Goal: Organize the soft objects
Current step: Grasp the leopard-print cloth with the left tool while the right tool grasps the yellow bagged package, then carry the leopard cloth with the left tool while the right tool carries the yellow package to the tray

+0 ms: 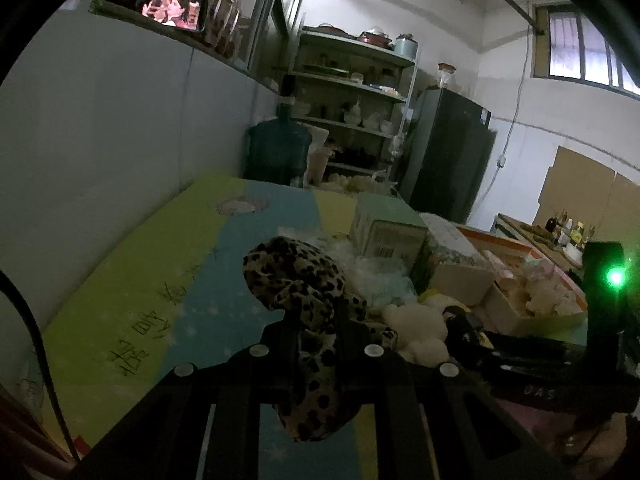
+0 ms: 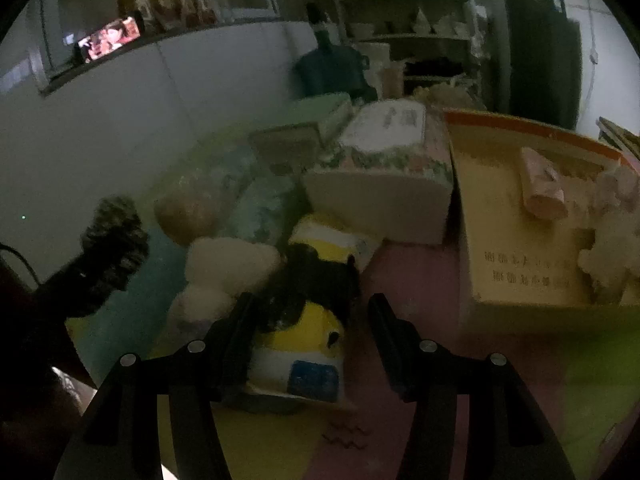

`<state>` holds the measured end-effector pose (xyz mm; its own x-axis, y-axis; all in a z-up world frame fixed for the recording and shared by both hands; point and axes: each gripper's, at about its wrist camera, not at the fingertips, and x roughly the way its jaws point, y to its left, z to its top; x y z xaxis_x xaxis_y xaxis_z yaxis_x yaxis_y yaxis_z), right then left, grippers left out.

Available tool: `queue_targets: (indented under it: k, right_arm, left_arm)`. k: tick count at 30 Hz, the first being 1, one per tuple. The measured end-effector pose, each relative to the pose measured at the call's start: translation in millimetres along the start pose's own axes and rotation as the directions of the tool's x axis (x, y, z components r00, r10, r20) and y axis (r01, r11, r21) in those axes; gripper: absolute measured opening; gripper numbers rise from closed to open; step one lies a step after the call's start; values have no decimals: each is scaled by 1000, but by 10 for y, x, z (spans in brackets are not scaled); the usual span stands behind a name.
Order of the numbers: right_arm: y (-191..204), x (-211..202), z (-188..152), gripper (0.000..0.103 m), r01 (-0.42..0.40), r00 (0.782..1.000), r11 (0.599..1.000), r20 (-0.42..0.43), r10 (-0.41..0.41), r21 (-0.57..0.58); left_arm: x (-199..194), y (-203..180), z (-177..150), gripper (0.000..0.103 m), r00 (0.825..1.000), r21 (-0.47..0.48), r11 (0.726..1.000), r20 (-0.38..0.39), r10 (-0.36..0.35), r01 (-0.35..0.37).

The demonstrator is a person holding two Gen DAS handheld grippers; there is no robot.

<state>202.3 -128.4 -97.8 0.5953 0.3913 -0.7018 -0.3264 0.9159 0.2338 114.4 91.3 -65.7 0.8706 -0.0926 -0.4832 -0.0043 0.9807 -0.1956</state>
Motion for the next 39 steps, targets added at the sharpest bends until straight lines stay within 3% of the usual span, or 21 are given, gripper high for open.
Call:
queue_targets:
  k: [3,5,20,39]
  right_arm:
    - [-4,-20,-11,58,-3,1000,1000,5,3,3]
    - [5,-40,-25,44,-30,999,1000,9,30,4]
    - [36,-292,-47,42,-39,997,999,65,39,-8]
    - [-28,-642,-10,42,-37,988,999,148,40,-27]
  left_arm:
    - [-39,13,2,15,1000,-7,1000,11,-4,4]
    - [-67,9,6,15,1000,-9,1000,18,-6,6]
    - [-203,-18,17,15,999,-5,1000,44,-19,20]
    - [-283,-342,117,15,996,50,997,66,-68,65]
